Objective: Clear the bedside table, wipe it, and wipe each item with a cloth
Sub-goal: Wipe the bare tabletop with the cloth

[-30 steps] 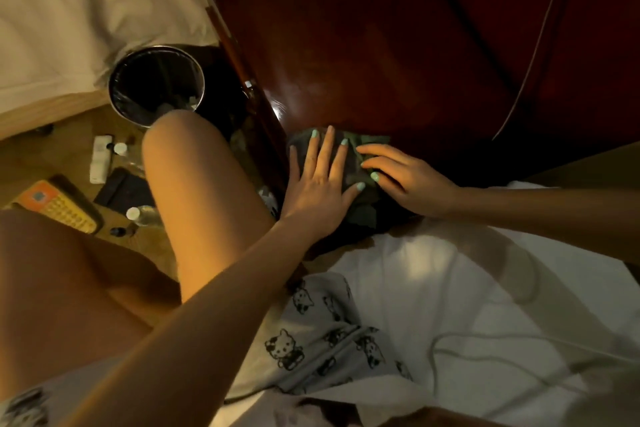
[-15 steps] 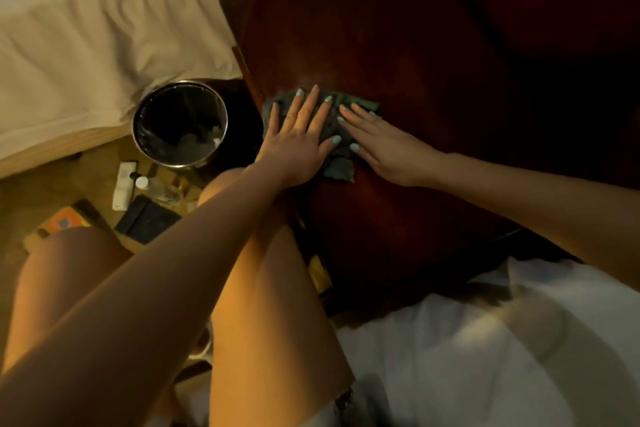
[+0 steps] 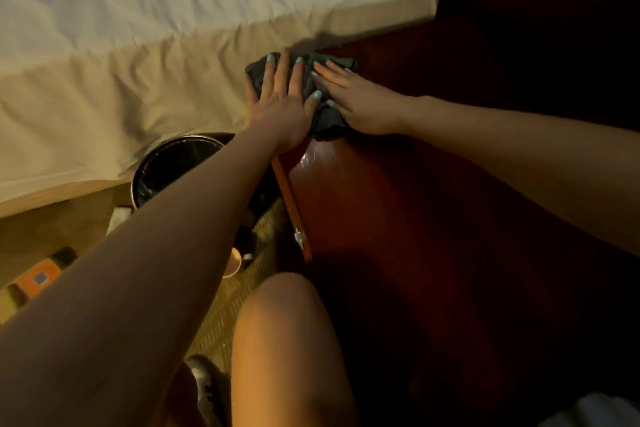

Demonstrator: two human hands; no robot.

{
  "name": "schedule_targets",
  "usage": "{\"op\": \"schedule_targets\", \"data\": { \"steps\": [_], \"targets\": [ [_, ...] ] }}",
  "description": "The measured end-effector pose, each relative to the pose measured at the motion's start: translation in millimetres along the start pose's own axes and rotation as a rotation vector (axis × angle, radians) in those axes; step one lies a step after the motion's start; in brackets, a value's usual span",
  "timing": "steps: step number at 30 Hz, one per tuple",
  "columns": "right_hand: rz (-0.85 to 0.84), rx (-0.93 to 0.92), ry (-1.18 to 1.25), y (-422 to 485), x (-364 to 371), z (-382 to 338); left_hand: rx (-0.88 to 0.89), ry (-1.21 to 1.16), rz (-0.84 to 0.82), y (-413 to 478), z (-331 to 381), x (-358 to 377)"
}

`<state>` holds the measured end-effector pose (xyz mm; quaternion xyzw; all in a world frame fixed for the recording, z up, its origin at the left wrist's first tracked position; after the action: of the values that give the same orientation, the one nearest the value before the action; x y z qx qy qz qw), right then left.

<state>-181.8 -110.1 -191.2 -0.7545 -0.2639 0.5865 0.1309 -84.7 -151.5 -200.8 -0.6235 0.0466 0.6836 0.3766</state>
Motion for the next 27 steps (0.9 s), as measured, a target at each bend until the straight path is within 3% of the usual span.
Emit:
{"op": "schedule_targets", "data": {
  "steps": [9, 16, 27],
  "targets": [
    [0.025, 0.023, 0.175, 29.9, -31.0, 9.7, 0.01, -0.018, -0.005, 33.7, -18.0, -20.6],
    [0.038, 0.021, 0.045, -1.6, 3.6, -22.8, 0.082, -0.008, 0.044, -13.0, -13.9, 3.4],
    [-0.041, 0.065, -0.064, -75.5, 57.2, -37.3, 0.144, 0.109, -0.051, -81.6, 17.7, 42.2]
  ]
}}
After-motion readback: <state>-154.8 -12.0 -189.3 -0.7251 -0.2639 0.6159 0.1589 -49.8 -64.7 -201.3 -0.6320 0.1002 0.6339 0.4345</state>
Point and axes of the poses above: each hand's wrist, its own y-axis towards the middle knuckle, its own x-axis out of the palm, z = x × y, the point moved 8 cm from there along y, towards the middle knuckle, and after that the axes turned 14 degrees about -z, right-handed, at the moved point
